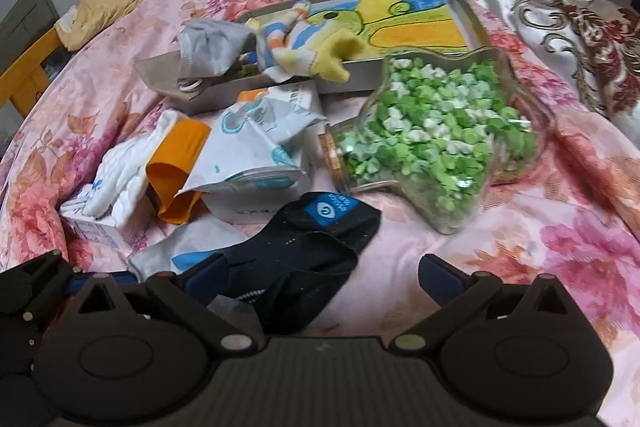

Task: Organize soft objects
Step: 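Grasp the grey cloth with the left tool while the right tool grasps the black sock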

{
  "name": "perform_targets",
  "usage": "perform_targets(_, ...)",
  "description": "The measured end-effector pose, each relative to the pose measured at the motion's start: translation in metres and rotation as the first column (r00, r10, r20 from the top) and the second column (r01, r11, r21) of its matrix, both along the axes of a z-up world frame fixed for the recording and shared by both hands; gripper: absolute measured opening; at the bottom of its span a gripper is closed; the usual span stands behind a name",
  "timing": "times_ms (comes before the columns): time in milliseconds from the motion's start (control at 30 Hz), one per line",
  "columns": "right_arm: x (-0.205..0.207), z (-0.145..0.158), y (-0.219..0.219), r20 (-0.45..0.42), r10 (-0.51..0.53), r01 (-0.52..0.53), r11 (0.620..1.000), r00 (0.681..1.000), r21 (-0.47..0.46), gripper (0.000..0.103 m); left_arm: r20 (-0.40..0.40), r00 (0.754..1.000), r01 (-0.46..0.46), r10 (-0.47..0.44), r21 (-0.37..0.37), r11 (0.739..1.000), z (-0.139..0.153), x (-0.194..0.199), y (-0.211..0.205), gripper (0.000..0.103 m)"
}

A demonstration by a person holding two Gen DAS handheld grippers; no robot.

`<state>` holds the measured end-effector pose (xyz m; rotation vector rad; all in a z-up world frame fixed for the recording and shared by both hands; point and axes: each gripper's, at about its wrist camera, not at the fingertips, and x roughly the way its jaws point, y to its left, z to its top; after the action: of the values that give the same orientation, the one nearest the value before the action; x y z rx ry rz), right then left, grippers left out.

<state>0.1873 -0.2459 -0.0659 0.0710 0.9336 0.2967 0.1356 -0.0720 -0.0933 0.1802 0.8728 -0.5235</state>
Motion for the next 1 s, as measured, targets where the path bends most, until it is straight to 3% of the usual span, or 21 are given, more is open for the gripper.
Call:
perform_targets(367, 0.015, -0.017, 0.011, -0.052, 0.057, -0.057, 0.998, 0.997, 0.000, 0.103, 0.007, 0.999, 0.035, -0.035, 0.025, 0.999, -0.009, 0.005, -0.007, 0.102)
perform_targets(533, 0.018, -0.023, 0.020, -0.052, 0.093, -0.096, 0.994, 0.994, -0.045, 0.102, -0.003, 0.999, 0.035, -0.035, 0.011, 0.999, -0.012, 0.011, -0.008, 0.102)
perform_targets(667, 0.020, -0.025, 0.023, -0.053, 0.081, -0.085, 0.993, 0.995, -0.080, 0.095, -0.024, 0.999, 0.037, -0.038, -0.025, 0.999, -0.013, 0.014, -0.006, 0.093)
perform_targets(833, 0.021, -0.026, 0.025, -0.051, 0.082, -0.087, 0.990, 0.995, -0.110, 0.089, -0.031, 0.999, 0.030, -0.031, -0.034, 0.999, -0.013, 0.015, -0.006, 0.091)
perform_targets(1000, 0.021, -0.024, 0.023, -0.050, 0.053, -0.059, 0.990, 0.997, -0.126, 0.076, -0.030, 0.999, 0.014, -0.015, -0.045, 0.999, -0.013, 0.016, -0.004, 0.081)
